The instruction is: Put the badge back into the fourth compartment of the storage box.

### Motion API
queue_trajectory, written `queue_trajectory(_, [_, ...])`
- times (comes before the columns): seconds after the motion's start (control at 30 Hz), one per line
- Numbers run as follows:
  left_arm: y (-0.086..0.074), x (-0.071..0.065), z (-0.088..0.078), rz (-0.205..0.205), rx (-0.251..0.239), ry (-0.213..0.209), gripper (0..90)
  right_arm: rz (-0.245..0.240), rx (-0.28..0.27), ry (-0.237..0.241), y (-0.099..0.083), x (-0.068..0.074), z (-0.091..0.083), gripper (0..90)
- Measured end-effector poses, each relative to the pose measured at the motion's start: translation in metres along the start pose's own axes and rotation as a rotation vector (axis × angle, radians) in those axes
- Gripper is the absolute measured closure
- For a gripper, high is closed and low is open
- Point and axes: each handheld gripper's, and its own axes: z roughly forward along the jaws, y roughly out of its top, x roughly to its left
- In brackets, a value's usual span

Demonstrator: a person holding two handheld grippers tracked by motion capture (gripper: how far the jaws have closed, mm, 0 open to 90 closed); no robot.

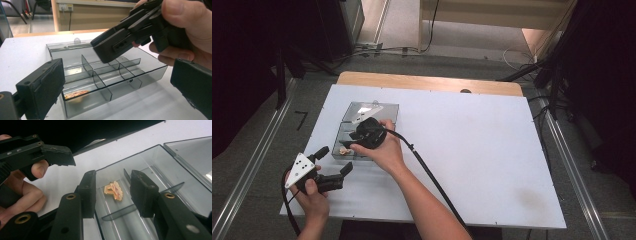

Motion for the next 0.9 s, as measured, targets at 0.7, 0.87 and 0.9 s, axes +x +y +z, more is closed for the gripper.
queue_trajectory(0.7, [0.000,-0.001,0.001,0.012,0.010,0.001,0.0,0.031,-0.053,-0.052,-0.024,-0.010,-0.047,29.7])
queue_trajectory(0.87, [0.000,-0.002,0.001,0.019,0.014,0.003,0.0,0.041,-0.078,-0.086,-0.036,-0.013,-0.066,17.8])
queue_trajectory(0.9, [0.000,-0.002,0.001,0.019,0.015,0.004,0.0,0.045,-0.085,-0.091,-0.039,-0.014,-0.071,16.3])
